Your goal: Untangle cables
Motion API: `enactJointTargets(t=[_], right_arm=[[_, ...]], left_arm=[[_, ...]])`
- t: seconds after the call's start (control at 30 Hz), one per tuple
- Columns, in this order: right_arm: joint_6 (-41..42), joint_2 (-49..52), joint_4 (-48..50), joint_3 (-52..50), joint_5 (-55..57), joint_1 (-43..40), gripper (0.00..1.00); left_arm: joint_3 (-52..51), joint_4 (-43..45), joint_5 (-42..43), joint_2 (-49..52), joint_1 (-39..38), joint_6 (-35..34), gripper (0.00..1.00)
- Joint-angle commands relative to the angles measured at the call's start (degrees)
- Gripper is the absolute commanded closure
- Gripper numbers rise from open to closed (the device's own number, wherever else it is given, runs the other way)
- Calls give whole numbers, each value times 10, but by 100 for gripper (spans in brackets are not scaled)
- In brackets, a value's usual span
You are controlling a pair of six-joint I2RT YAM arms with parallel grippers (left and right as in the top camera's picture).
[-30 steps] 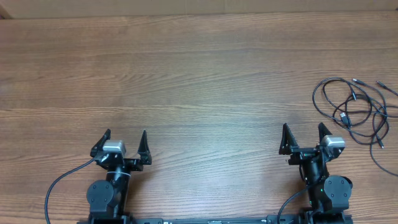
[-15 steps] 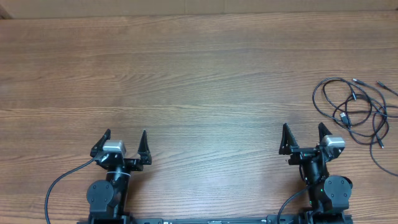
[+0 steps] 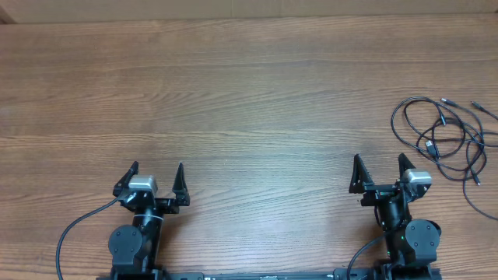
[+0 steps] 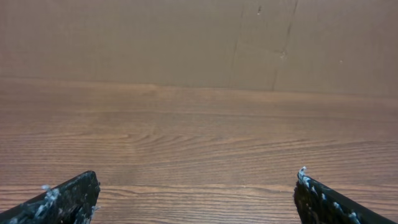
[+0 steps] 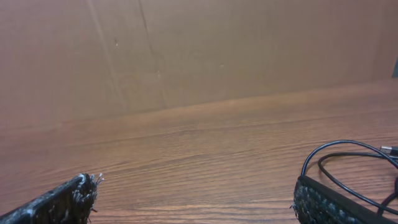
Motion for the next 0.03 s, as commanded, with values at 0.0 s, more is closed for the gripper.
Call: enactJointTargets(t=[0.0], right_arm=[[-2, -5, 3, -6, 5, 5, 0]], left_arm=[[-2, -1, 4, -5, 3, 15, 0]])
